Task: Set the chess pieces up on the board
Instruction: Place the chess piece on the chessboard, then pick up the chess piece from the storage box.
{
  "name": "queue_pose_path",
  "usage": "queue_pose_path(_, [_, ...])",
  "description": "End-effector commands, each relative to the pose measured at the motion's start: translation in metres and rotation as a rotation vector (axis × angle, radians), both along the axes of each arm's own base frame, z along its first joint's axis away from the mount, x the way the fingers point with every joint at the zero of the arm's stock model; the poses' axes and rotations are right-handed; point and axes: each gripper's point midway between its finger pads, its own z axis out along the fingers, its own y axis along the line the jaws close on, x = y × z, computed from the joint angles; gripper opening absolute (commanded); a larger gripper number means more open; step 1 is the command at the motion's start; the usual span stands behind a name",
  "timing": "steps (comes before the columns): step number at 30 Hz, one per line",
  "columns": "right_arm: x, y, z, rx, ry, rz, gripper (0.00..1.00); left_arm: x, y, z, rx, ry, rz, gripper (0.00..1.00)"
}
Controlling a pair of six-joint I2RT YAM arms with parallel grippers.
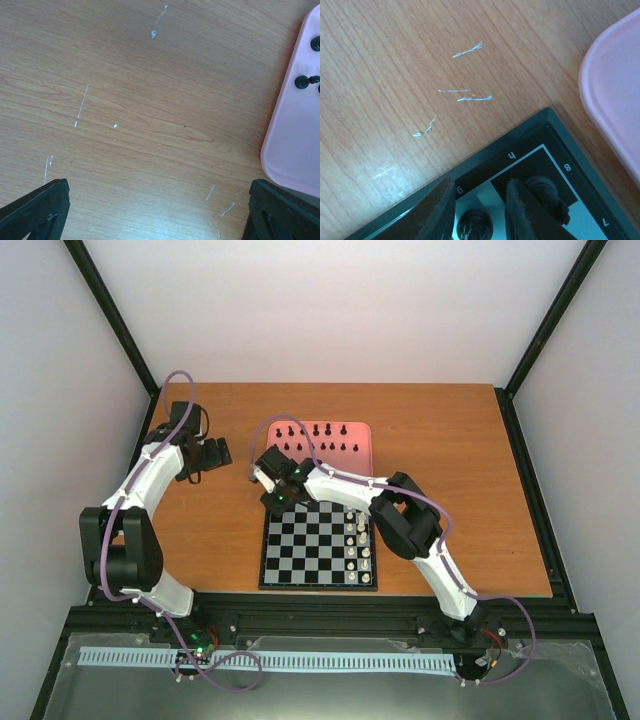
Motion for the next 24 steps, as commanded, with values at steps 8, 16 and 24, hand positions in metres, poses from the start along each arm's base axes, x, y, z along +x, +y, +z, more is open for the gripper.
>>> queue_pose_path(8, [-0.004, 0.0, 0.048, 0.053, -0.008, 0.029, 0.34, 0.006, 0.001, 0.003, 0.017, -0.011, -0.017, 1.0])
queue_pose_path(16, [-0.017, -0.001, 0.11, 0.136, -0.027, 0.08, 0.38, 0.007, 0.002, 0.001, 0.02, -0.003, -0.016, 1.0])
queue_pose_path(24, [0.016, -0.032, 0.152, 0.153, -0.071, -0.069, 0.43, 0.01, 0.002, 0.007, 0.021, -0.014, -0.013, 1.0])
